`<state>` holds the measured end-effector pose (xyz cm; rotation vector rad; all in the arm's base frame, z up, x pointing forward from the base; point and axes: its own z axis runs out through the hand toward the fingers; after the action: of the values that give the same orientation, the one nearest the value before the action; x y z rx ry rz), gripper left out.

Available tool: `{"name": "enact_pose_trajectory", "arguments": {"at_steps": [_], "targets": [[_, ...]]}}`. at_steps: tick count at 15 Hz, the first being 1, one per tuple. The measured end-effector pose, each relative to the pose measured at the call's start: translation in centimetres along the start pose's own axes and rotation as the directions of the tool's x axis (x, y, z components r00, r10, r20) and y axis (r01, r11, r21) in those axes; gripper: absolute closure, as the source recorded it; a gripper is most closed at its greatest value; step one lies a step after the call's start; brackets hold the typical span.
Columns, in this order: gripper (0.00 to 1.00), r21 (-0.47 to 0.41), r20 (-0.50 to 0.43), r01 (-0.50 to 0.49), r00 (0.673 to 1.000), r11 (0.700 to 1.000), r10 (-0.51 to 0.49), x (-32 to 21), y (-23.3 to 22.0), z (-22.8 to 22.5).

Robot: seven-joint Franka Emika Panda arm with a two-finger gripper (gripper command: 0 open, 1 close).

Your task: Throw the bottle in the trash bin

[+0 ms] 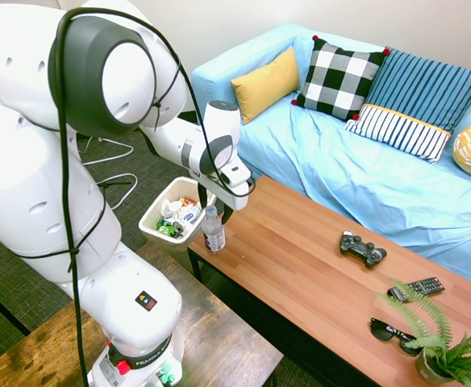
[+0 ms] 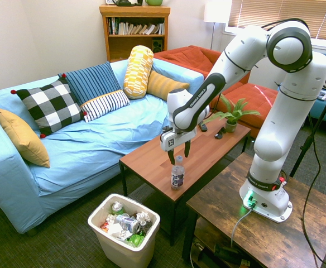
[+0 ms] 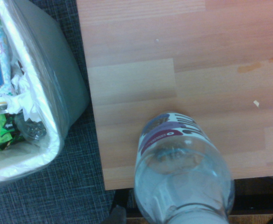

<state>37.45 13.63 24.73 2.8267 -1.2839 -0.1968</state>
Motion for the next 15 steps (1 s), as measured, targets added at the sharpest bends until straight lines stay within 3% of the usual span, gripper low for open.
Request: {"name": "enact_pose_trajectory", "arguments": {"at_steps": [2,3,15], "targets": [[0.0,-0.01,0.007,0.001,1.0,1.0,-0.001,-0.42,-0.4,0.57],[1.0,-0.012,0.009,0.0,1.0,1.0,0.0,-0.51,-0.44,0.69],[1.0,-0.011,0.01,-0.017,1.0,1.0,0.017,-0.1,-0.29,0.68]]}}
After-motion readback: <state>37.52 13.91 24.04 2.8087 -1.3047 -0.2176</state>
